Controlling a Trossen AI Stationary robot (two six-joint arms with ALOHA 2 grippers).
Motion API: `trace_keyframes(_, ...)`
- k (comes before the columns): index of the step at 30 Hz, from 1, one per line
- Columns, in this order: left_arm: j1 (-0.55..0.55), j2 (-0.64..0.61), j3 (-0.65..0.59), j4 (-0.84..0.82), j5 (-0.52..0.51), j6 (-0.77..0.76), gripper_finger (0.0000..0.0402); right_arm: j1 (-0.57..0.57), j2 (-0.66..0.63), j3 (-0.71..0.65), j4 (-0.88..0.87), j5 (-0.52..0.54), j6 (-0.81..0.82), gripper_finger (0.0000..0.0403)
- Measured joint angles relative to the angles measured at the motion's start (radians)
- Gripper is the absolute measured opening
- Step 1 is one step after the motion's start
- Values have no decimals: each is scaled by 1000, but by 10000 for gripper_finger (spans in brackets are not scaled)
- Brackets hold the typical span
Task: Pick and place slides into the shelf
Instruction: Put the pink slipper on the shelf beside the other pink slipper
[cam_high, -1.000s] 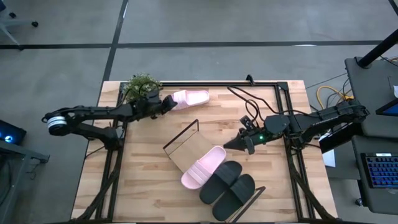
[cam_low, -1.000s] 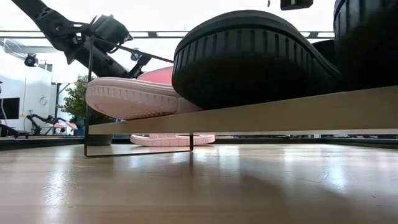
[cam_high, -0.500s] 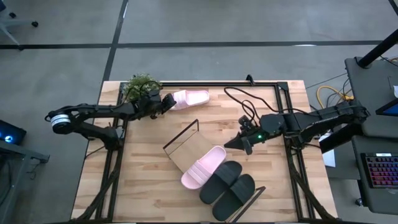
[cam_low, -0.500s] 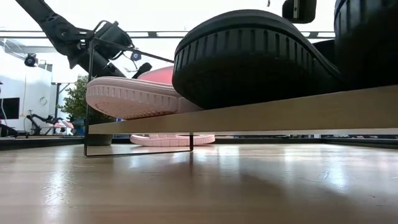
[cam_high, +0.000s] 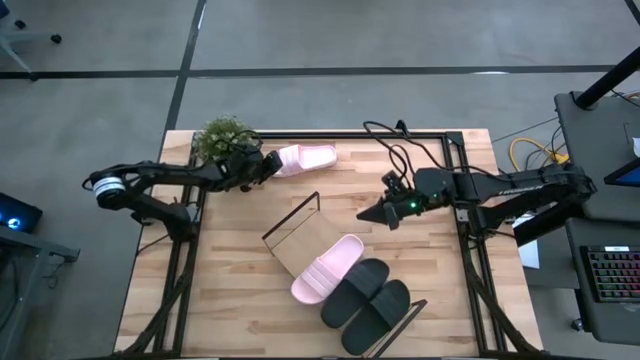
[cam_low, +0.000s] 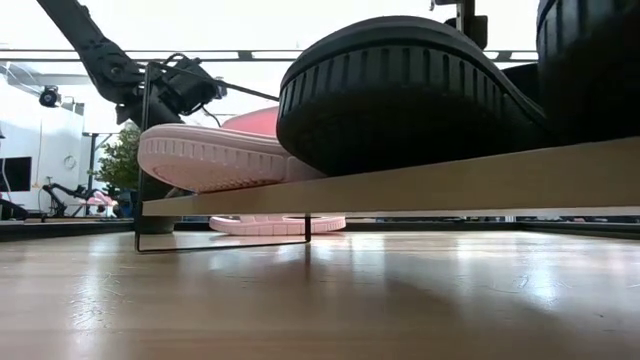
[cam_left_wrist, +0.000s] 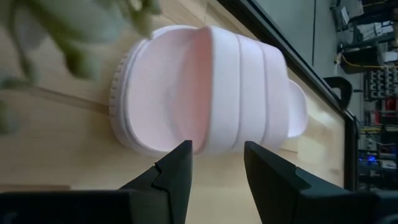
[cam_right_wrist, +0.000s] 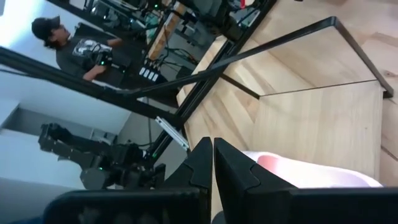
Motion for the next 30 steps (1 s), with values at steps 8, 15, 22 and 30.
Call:
trace_keyframes(8, 27, 45, 2, 75, 0, 21, 130, -13, 0, 0, 45, 1, 32, 9)
trace_keyframes(15, 34, 99, 16, 138, 13, 20, 130, -16, 0, 0, 52, 3, 40, 9)
trace_keyframes(22, 35, 142, 30, 156, 47, 22, 130, -16, 0, 0, 55, 4, 47, 9)
trace_keyframes(30, 41, 149, 30, 209, 49, 26, 130, -16, 0, 0, 77, 5, 46, 9)
